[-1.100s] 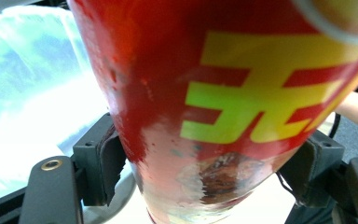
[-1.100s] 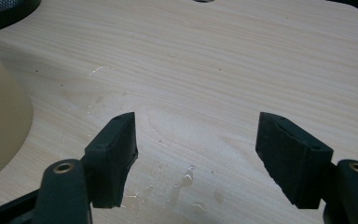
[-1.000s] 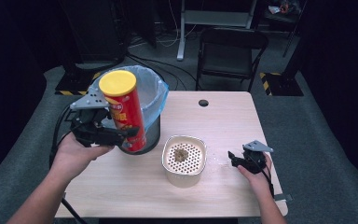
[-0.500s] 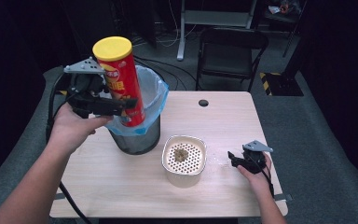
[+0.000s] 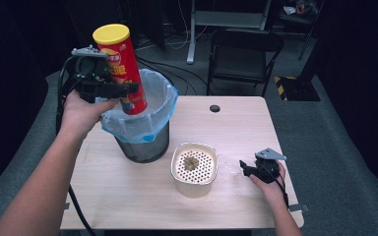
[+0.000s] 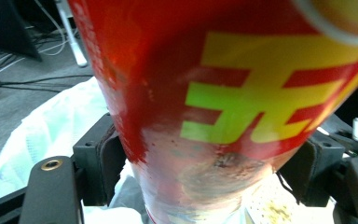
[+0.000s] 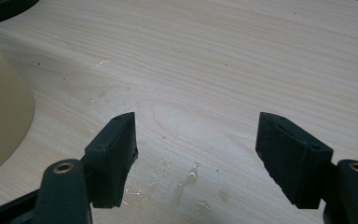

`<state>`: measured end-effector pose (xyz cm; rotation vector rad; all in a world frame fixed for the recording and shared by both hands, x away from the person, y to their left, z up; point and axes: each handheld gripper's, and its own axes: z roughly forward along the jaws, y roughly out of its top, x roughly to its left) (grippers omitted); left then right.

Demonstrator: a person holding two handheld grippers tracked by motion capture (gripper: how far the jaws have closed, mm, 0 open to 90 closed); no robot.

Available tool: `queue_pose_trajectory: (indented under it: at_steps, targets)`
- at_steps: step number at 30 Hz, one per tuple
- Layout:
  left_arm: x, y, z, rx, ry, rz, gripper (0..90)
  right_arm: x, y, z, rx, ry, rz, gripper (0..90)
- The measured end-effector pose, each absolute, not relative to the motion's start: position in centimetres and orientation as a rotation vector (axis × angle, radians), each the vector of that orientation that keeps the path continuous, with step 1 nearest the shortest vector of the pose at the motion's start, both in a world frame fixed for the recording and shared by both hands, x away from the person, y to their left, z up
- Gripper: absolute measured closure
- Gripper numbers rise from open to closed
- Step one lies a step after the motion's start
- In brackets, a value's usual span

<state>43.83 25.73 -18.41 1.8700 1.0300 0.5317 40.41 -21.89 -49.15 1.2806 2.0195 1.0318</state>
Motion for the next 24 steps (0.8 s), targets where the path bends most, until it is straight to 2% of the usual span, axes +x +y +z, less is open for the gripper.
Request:
queue_pose_trajectory:
  at_steps: [11, 24]
  targets:
    - [47.0, 25.7, -20.8, 1.833, 1.13, 0.56, 24.5, 40.4, -21.8, -49.3, 1.284, 2.027, 1.033, 28.8]
    - [49.2, 26.1, -22.9, 1.837, 1.12, 0.563, 24.4, 40.5, -21.8, -49.3, 1.278, 2.033, 1.029, 28.8]
